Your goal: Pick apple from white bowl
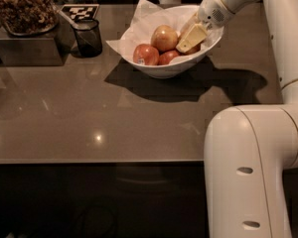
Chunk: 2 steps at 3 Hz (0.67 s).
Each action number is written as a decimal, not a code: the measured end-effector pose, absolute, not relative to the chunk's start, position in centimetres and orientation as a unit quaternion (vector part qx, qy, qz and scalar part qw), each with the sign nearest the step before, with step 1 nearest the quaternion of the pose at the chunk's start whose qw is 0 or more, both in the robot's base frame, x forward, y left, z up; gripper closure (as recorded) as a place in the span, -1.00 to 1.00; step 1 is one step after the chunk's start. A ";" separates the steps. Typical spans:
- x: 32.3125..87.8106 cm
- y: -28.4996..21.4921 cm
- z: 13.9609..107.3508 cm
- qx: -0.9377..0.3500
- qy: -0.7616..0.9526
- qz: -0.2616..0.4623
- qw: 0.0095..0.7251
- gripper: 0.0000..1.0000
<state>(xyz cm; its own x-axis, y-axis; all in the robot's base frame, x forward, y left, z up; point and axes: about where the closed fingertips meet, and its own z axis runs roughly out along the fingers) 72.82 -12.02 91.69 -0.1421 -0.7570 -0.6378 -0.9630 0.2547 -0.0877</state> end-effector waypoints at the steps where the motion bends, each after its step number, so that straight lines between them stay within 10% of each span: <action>1: 72.6 -11.8 92.9 -0.587 0.723 0.182 0.315 1.00; 2: 71.2 -11.8 96.5 -0.592 0.669 0.228 0.387 1.00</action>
Offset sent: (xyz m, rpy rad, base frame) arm -0.0630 -0.0009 0.1086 0.4959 -0.2058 0.2555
